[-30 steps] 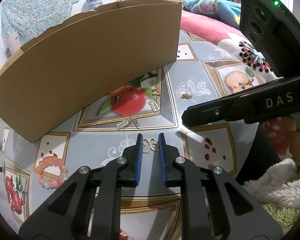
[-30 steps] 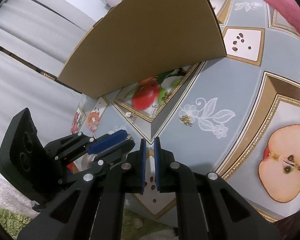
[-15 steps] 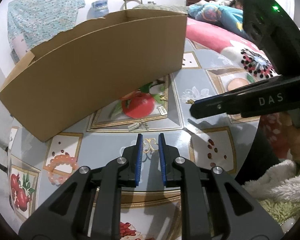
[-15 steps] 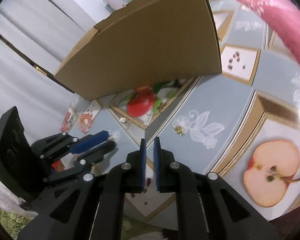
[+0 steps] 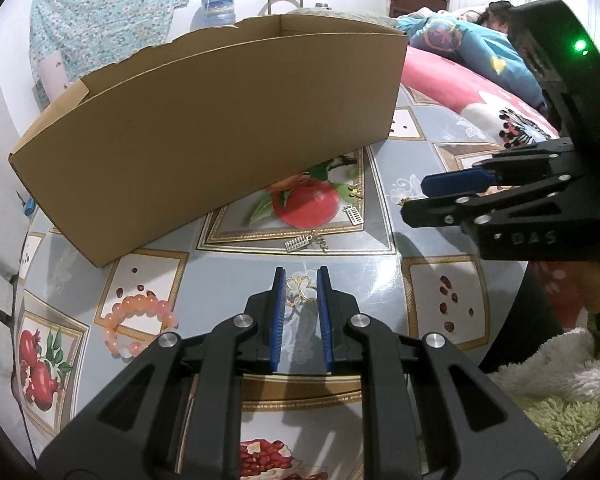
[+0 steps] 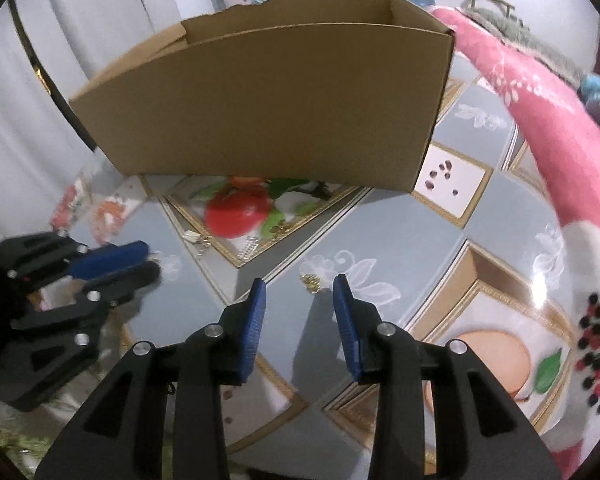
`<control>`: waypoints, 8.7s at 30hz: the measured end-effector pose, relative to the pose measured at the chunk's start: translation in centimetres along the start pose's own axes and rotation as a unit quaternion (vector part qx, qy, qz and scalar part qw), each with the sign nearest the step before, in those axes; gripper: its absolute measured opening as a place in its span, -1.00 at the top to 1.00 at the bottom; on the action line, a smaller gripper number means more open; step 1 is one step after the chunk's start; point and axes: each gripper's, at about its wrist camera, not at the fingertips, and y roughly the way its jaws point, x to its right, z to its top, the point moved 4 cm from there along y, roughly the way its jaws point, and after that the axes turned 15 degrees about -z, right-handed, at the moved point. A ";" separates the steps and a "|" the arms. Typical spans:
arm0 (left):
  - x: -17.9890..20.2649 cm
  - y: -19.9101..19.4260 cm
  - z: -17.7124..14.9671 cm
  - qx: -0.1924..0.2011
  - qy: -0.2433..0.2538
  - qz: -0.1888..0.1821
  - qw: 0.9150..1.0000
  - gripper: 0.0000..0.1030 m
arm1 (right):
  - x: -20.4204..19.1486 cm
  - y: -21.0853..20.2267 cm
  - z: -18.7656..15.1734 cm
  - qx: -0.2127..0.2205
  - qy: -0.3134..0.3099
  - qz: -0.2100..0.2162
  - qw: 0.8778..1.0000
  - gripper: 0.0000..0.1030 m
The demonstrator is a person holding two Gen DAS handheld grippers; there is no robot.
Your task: Organize jewelry
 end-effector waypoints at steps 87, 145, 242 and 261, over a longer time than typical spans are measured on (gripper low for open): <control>-12.0 4.6 16.4 -0.038 -0.228 -0.156 0.960 0.72 | 0.4 3.7 22.3 -0.045 -0.042 0.133 0.989 0.75; -5.8 -5.4 2.5 0.027 -0.137 -0.036 0.990 -0.57 | 4.4 -1.6 0.4 -0.037 0.086 0.119 0.988 0.04; -1.5 1.0 -0.8 -0.010 -0.044 0.051 0.998 -0.84 | 2.2 0.3 -0.4 -0.024 0.071 0.063 0.995 0.33; -1.3 2.6 1.8 -0.018 0.010 0.028 0.999 0.24 | 1.7 0.6 -0.7 0.001 0.069 0.052 0.996 0.31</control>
